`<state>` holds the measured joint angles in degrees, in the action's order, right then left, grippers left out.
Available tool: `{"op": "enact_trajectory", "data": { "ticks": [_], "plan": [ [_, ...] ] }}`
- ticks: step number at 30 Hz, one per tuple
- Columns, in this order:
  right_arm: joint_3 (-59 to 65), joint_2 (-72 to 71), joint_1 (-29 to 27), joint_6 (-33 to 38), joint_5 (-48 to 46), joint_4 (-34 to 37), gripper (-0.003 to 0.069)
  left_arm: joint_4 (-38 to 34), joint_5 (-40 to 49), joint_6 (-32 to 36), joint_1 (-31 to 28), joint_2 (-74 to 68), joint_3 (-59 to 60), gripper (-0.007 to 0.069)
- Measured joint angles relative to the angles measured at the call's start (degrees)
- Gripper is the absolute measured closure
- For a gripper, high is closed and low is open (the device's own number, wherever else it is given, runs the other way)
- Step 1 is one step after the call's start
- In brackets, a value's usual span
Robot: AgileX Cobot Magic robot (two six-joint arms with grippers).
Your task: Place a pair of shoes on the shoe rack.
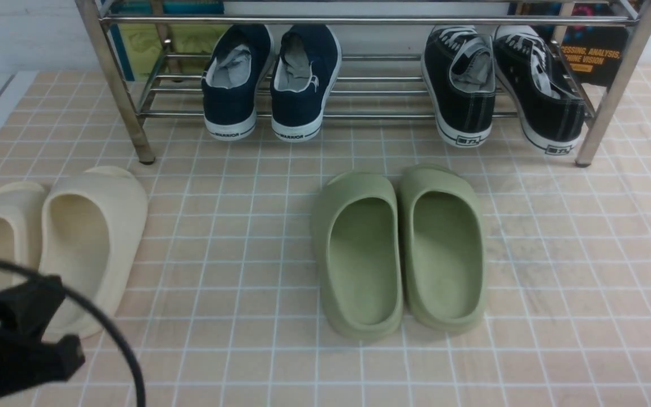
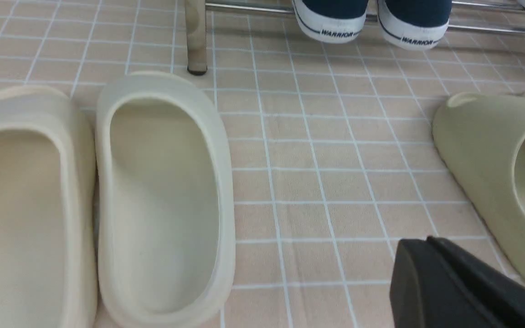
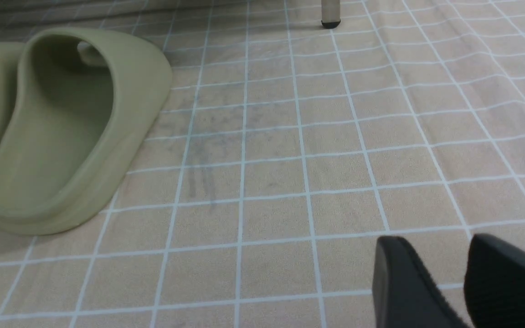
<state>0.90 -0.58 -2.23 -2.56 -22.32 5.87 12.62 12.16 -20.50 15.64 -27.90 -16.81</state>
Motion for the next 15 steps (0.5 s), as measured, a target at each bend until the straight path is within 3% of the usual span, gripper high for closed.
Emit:
{"op": "enact_trajectory", "data": {
  "ticks": [10,15],
  "plan": [
    [0.0,0.0,0.0,0.1,0.0,0.0,0.0415,0.2,7.2,-0.2,0.0,27.2,9.4,0.0589],
    [0.0,0.0,0.0,0.1,0.0,0.0,0.0415,-0.1,10.3,0.9,-0.3,28.5,14.7,0.0588]
  ]
}}
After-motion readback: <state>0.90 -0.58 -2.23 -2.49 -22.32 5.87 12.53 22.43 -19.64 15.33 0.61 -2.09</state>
